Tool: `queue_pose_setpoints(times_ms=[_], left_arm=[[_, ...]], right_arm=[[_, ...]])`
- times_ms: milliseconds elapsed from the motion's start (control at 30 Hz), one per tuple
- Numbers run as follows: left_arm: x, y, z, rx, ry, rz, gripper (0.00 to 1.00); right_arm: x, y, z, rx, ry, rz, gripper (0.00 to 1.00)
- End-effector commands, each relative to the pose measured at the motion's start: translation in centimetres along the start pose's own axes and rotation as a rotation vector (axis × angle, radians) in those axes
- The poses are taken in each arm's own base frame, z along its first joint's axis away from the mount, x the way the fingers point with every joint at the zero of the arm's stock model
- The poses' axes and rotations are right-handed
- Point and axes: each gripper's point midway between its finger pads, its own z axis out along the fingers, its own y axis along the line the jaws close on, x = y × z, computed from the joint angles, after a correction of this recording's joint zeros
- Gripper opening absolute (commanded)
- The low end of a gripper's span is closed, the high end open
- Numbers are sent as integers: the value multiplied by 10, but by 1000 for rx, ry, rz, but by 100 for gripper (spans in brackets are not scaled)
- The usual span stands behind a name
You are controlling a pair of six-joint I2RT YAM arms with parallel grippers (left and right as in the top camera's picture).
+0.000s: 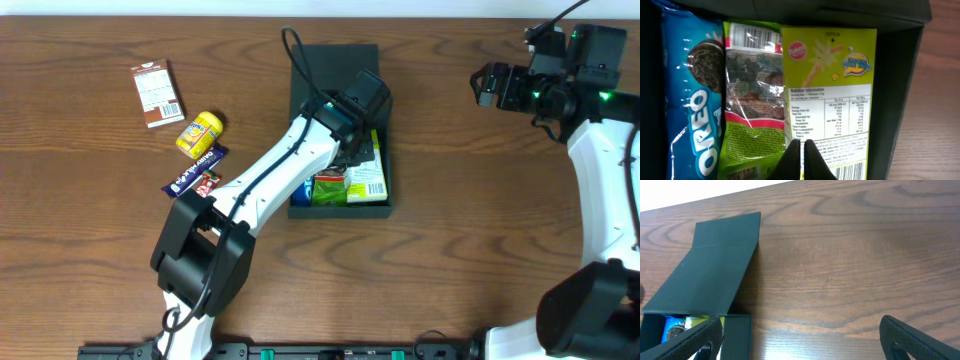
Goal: Pack container
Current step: 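Carry the yellow-green box into the box beside the gummy bag, then push the yellow-green box down upright into the box with the left gripper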
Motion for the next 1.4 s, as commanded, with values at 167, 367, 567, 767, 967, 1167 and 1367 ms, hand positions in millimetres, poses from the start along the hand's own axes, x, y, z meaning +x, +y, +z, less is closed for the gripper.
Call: queue_pose_setpoints(times_ms=[167, 367, 567, 767, 967, 1167, 1367], left_arm=[[31, 0, 3, -18, 111, 209, 6], [42, 2, 7, -42, 145, 269, 6], [53, -12, 13, -22, 145, 385, 6], [58, -6, 26, -55, 180, 384, 6], [48, -7, 27, -64, 134, 387, 6], [39, -5, 26, -96, 89, 390, 6], [37, -1, 27, -117, 81, 391, 5]], right_arm=[[-9, 1, -11, -2, -31, -2, 99], [-8, 1, -11, -2, -30, -2, 99], [-8, 1, -11, -2, -29, -1, 99], [-6, 1, -10, -2, -19, 2, 99], [-5, 1, -10, -1, -16, 3, 99], [-5, 1, -10, -1, -16, 3, 99], [-5, 1, -10, -1, -17, 3, 99]])
